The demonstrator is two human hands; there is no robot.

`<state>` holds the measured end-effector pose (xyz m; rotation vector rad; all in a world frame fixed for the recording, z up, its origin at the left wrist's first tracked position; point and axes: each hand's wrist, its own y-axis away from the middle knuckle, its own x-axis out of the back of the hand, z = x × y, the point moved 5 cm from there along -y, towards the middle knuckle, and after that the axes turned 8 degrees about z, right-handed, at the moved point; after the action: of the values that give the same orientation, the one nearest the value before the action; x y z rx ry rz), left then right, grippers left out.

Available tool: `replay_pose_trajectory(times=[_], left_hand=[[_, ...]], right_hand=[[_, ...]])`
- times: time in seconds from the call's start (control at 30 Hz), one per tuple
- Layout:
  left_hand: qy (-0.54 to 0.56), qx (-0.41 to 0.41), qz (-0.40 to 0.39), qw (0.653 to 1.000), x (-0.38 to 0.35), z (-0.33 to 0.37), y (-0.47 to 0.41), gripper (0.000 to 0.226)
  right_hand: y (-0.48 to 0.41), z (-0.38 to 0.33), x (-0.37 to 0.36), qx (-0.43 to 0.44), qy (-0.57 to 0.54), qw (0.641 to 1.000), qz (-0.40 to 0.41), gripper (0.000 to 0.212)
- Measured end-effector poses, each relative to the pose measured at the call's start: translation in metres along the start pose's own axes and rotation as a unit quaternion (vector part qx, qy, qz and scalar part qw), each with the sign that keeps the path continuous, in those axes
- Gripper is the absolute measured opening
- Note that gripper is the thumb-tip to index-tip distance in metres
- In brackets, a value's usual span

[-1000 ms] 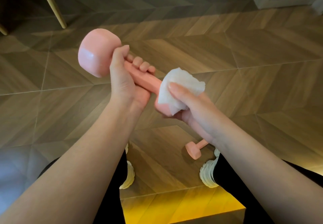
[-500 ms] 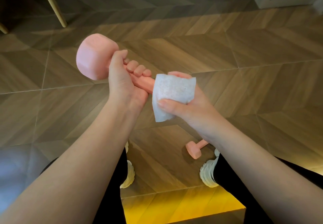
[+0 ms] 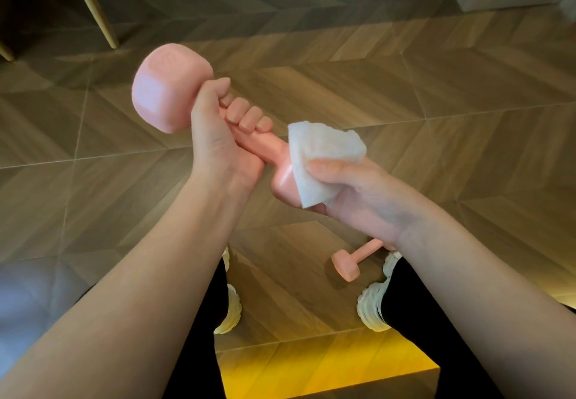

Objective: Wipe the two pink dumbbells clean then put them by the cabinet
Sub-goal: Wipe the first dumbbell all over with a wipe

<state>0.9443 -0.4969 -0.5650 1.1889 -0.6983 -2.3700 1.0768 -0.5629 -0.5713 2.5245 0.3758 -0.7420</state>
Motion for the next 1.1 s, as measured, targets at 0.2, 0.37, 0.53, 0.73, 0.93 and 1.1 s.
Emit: replay_pose_trajectory(times=[0.2, 0.37, 0.53, 0.73, 0.93, 1.1], left_hand=[[0.003, -0.003, -0.007, 1.0, -0.003, -0.002, 0.0, 0.038], [0.011, 0.004, -0.015, 1.0, -0.006, -0.002, 0.0, 0.037], [0.056, 0.007, -0.016, 0.998, -0.004, 0.006, -0.001, 0.036], [0.068, 0.019, -0.029, 0.997, -0.002, 0.011, 0.0, 0.038], [-0.002, -0.007, -0.041, 0.999, -0.008, 0.001, 0.004, 0.039], [0.014, 0.006, -0.046, 0.999, -0.01, -0.003, 0.004, 0.038]], right_hand=[[-0.005, 0.003, -0.001, 0.047, 0.057, 0.994, 0.081, 0.029], [-0.005, 0.002, 0.007, 0.05, 0.008, 0.991, 0.125, 0.019], [0.0, -0.003, 0.006, 0.04, -0.036, 0.998, 0.011, 0.041], [-0.003, 0.0, -0.001, 0.055, 0.023, 0.998, 0.017, 0.051], [-0.003, 0.002, -0.001, 0.092, 0.072, 0.988, 0.098, 0.015], [0.001, -0.001, 0.004, 0.081, 0.053, 0.987, 0.13, 0.015]])
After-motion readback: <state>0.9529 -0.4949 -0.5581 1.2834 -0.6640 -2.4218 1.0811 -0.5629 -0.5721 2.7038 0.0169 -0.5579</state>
